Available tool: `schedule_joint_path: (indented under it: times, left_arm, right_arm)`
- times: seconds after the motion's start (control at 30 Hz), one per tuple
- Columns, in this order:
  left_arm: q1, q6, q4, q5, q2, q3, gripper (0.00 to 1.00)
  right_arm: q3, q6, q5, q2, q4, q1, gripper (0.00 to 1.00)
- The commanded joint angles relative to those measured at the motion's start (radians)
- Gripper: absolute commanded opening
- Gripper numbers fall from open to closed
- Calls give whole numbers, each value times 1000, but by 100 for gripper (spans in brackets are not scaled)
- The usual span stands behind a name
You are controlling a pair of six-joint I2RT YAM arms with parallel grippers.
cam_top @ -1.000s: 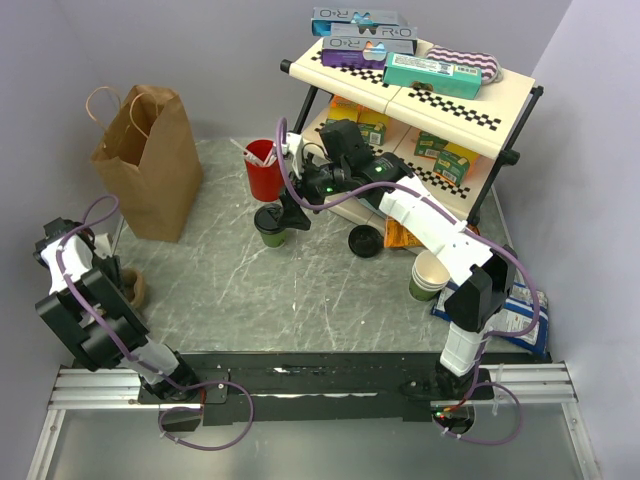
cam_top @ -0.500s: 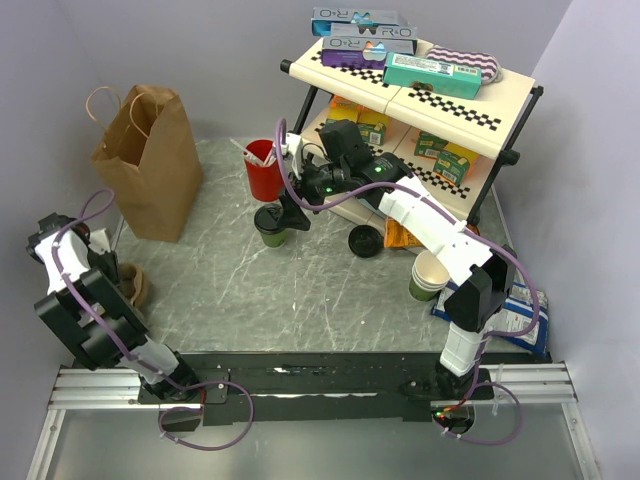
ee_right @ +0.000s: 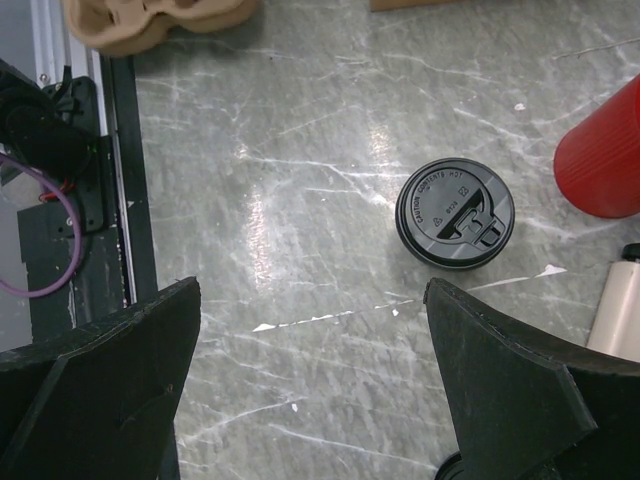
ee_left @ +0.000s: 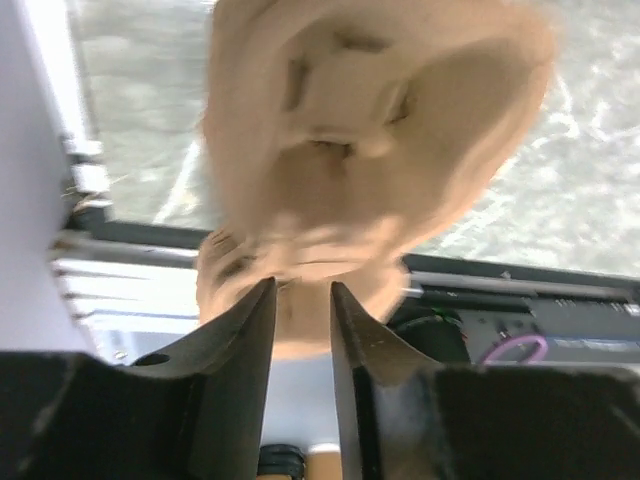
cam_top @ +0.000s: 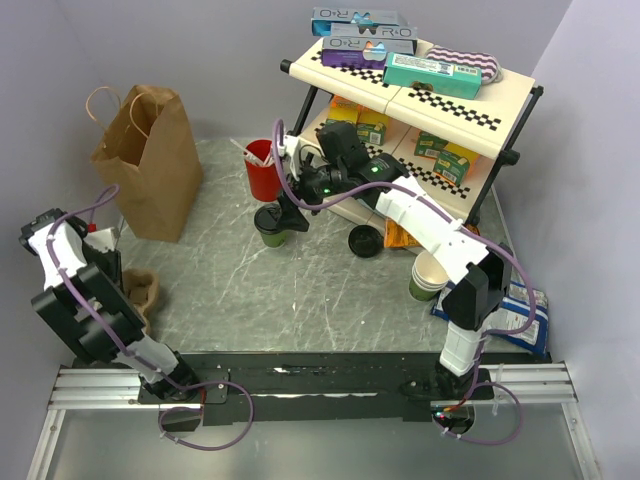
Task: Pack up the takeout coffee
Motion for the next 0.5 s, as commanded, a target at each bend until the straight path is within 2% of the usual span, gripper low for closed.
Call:
schedule_joint_path:
  times: [0.0,0.07,0.13,0.2,0.3,0.4,0.43,0.47]
  left_arm:
    - [-5,83,23,144,5,27,1]
    - [18,150,119,314,-103,0,1]
    - [18,154,252,316,-214,-102,1]
    - [11,157,243,299,-233,-117,1]
    - [9,132,127,267,-198,-65,11]
    - [9,114,98,226,-215,-89,37]
    - [7,115,102,215,-248,-106,49]
    - [9,115,123,197,-267,-124,55]
  right_arm:
    - [19,16,-10,22,32,10,99]
    - [14,16,-12,25,32,13,99]
    - [13,16,-16,25,28,13,99]
    - [4,13,-13,16,31,13,99]
    - [-16,2,4,4,32,12,99]
    - [-25,1,4,1,28,15,99]
    - [-25,4,2,2,28,15,99]
    - [-25,4,-2,4,29,15,99]
